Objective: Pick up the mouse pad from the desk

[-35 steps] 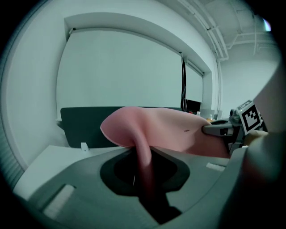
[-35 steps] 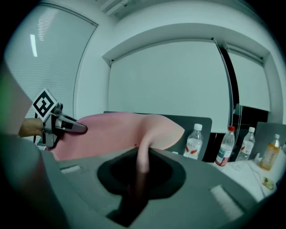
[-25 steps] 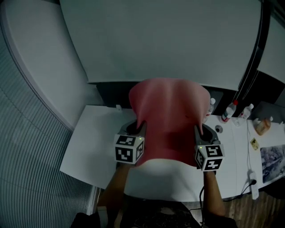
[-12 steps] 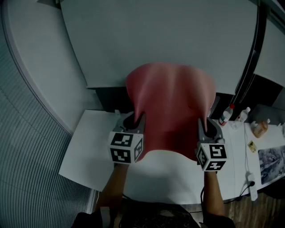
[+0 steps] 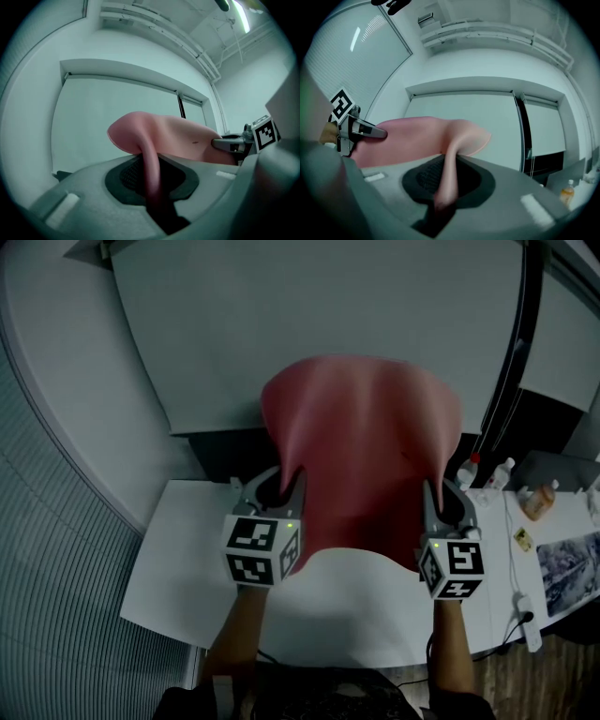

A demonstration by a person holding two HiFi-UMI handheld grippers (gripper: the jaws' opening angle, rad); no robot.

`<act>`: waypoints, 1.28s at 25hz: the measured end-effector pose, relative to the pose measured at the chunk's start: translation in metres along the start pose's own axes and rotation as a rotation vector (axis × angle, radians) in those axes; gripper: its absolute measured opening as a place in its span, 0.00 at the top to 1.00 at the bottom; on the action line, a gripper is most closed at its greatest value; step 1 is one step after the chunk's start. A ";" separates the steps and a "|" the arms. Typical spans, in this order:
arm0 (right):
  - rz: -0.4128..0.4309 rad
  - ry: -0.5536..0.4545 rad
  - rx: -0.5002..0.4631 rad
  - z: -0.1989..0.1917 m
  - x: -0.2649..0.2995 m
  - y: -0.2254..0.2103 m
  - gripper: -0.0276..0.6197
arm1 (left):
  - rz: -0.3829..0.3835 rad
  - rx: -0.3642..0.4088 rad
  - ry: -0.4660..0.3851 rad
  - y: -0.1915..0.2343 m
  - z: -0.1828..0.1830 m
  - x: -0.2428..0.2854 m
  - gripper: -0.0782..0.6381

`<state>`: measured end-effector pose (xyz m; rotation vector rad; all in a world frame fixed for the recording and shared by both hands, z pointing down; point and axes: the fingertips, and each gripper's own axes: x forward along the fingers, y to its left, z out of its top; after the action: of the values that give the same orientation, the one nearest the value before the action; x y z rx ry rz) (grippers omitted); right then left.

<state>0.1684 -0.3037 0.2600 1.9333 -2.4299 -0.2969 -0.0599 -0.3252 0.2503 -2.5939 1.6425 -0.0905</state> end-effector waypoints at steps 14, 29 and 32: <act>-0.170 0.011 -0.025 0.000 -0.054 -0.063 0.87 | -0.160 0.008 -0.025 -0.073 0.011 0.030 0.80; -0.359 0.055 -0.042 -0.005 -0.128 -0.114 0.87 | -0.342 0.006 -0.030 -0.155 0.012 0.046 0.80; -0.390 0.071 -0.044 -0.007 -0.141 -0.120 0.87 | -0.375 0.003 -0.026 -0.169 0.010 0.048 0.80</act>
<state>0.3177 -0.1934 0.2616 2.3423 -1.9726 -0.2786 0.1135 -0.2960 0.2561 -2.8523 1.1275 -0.0780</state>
